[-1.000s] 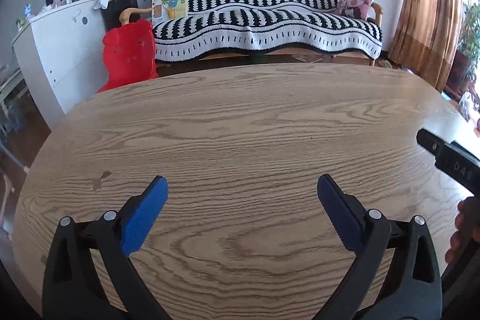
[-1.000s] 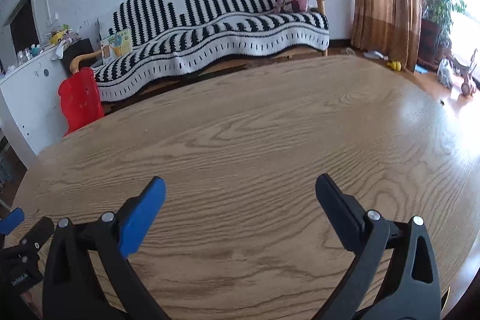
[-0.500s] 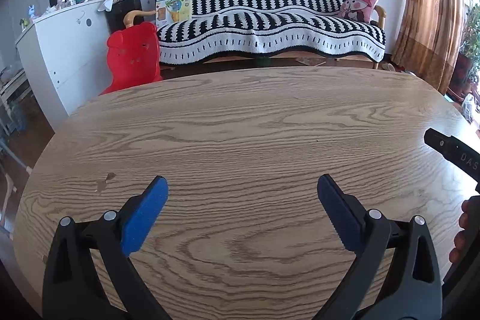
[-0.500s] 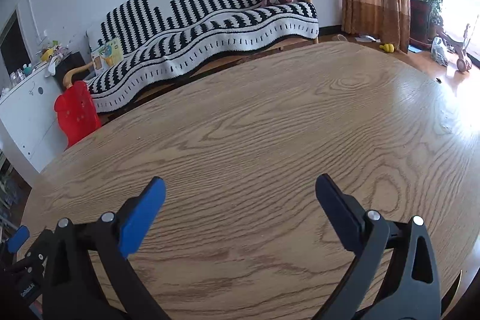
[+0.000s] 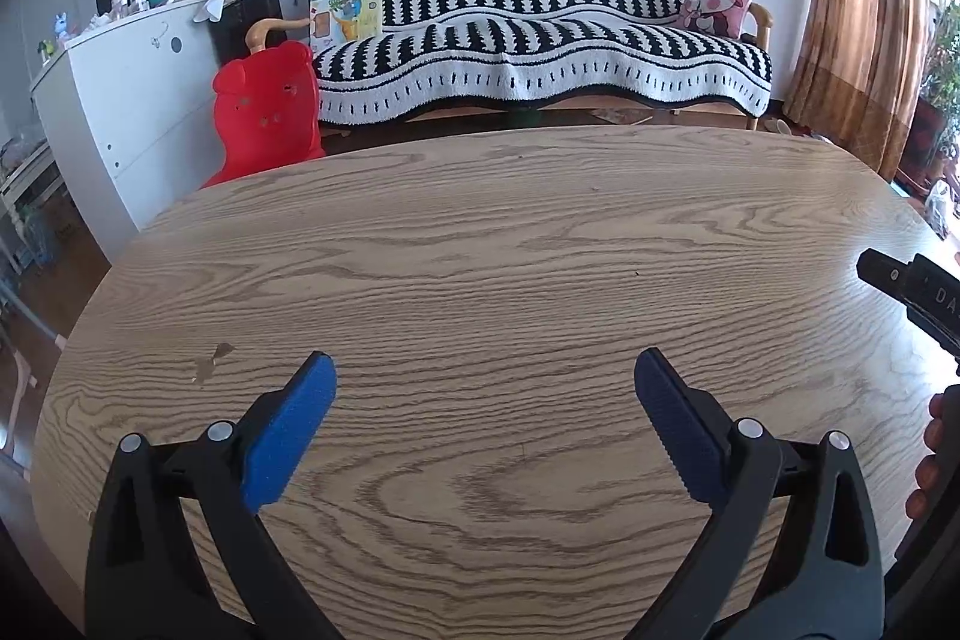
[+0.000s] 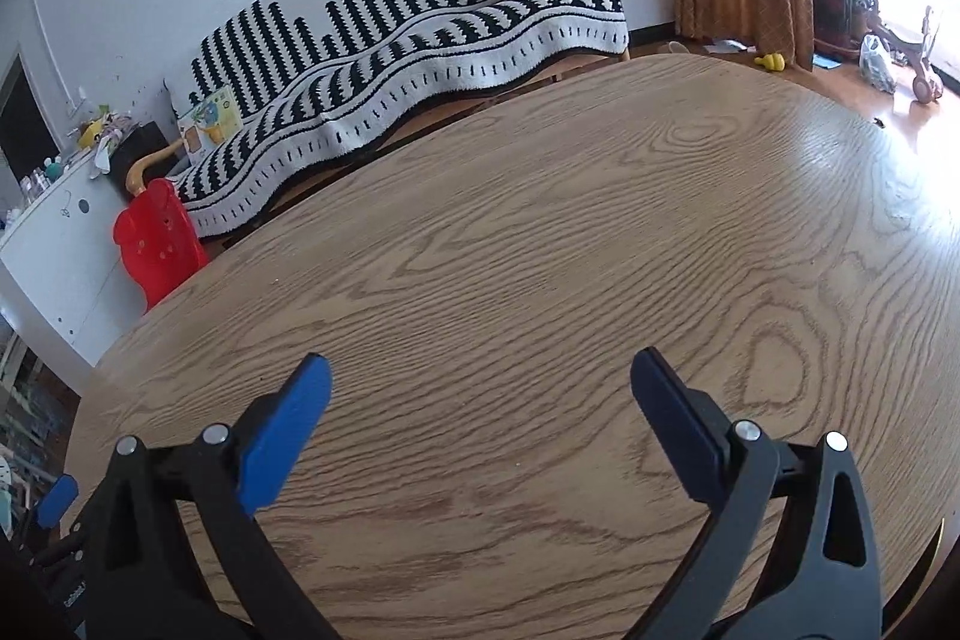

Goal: Collect trash

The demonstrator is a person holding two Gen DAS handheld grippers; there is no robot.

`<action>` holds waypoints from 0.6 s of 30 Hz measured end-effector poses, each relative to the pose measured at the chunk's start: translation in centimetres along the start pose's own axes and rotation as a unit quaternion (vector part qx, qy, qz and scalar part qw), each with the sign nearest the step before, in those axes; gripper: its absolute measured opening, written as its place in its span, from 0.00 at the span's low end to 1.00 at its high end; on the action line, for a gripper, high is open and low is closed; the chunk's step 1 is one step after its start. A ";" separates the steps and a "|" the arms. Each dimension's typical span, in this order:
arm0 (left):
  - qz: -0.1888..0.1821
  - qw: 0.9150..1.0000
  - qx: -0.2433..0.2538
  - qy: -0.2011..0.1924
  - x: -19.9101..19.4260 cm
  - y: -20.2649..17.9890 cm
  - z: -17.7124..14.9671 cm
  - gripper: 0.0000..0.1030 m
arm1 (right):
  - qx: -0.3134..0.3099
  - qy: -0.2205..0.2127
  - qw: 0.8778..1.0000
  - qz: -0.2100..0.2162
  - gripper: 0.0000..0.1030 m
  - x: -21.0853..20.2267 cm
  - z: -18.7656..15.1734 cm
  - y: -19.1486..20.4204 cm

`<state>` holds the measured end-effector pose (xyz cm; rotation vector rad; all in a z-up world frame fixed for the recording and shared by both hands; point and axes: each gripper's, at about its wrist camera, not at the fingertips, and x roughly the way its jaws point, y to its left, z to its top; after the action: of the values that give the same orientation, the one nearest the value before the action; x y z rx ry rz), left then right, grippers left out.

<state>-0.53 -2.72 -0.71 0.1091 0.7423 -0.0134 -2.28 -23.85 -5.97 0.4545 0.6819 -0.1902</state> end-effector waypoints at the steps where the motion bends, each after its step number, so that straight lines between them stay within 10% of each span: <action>1: 0.000 1.000 0.001 0.000 0.0 0.1 0.0 0.94 | 0.000 -0.001 1.000 -0.003 0.94 0.0 0.0 -0.1; 18: -0.015 1.000 -0.021 0.005 -0.1 1.1 -0.2 0.94 | -0.031 0.000 0.999 -0.036 0.94 0.5 -0.2 0.7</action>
<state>-0.67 -1.58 -0.72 0.0587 0.7546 -0.0257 -1.77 -23.13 -6.22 0.3704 0.7030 -0.2368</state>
